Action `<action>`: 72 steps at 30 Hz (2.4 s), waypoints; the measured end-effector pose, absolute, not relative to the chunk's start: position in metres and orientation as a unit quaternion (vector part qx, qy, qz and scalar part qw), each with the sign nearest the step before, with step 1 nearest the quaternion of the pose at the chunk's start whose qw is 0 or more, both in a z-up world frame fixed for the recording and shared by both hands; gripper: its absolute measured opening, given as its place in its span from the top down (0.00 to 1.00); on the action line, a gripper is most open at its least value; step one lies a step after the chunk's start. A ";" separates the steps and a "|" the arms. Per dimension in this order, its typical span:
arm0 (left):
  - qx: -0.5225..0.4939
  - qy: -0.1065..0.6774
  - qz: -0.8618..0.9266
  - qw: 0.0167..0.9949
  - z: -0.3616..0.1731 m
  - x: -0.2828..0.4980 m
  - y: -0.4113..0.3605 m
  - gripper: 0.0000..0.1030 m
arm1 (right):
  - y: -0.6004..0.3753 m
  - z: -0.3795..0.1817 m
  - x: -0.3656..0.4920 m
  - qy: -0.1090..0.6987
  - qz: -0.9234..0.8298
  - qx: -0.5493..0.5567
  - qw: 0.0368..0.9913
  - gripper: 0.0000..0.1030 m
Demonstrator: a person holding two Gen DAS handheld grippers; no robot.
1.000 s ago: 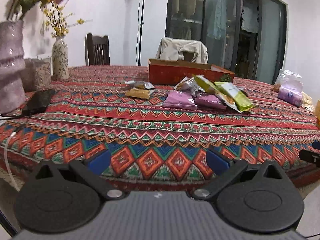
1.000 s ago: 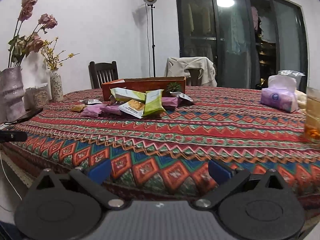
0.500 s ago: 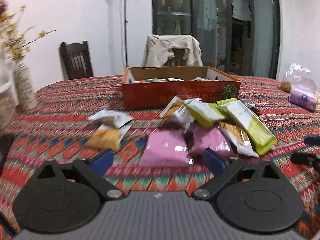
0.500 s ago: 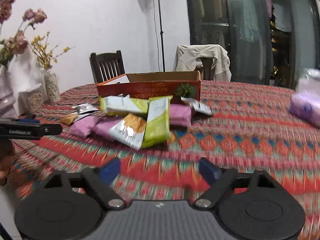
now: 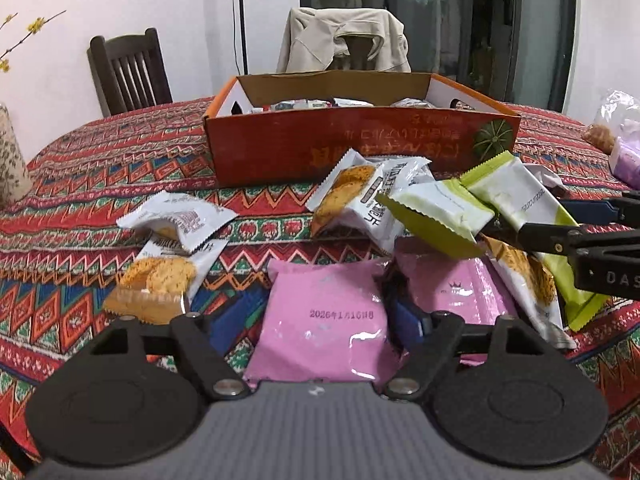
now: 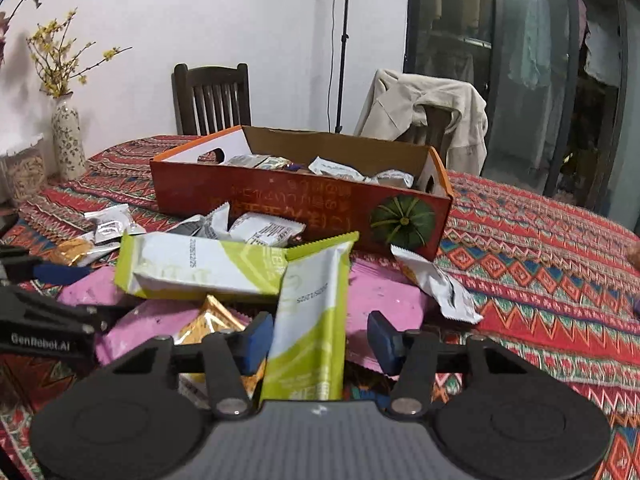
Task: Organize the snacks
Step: 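Grasp the pink packet with left tool while right tool grasps a green bar, then drop both packets into the orange box by opening both tools, then move both tools back toward the remaining snacks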
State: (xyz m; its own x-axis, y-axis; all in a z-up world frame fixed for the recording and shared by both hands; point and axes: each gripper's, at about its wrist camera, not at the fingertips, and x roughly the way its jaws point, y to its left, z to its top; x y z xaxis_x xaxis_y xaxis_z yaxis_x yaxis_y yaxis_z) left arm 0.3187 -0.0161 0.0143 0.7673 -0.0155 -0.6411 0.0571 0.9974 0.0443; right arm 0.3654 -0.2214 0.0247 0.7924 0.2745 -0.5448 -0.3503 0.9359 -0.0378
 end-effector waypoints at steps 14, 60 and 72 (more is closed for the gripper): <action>0.013 0.330 0.069 0.941 0.059 0.269 -0.022 0.40 | -0.213 0.025 0.365 0.262 0.200 -0.135 0.934 0.63; -0.051 0.308 -0.057 0.948 0.162 0.565 0.066 0.12 | -0.211 0.123 0.580 0.289 0.079 -0.046 0.953 0.37; -0.004 0.208 -0.022 0.978 0.186 0.282 0.082 0.00 | -0.246 0.189 0.355 0.161 0.132 -0.063 0.976 0.08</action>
State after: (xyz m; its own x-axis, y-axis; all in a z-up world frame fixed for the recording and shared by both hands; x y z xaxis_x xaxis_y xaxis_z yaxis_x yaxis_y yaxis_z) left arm 0.2819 0.0817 0.1865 0.9125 -0.0455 -0.4064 0.0425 0.9990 -0.0166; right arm 0.3545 -0.2463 0.1886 0.9131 0.2379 -0.3312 -0.2784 0.9571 -0.0803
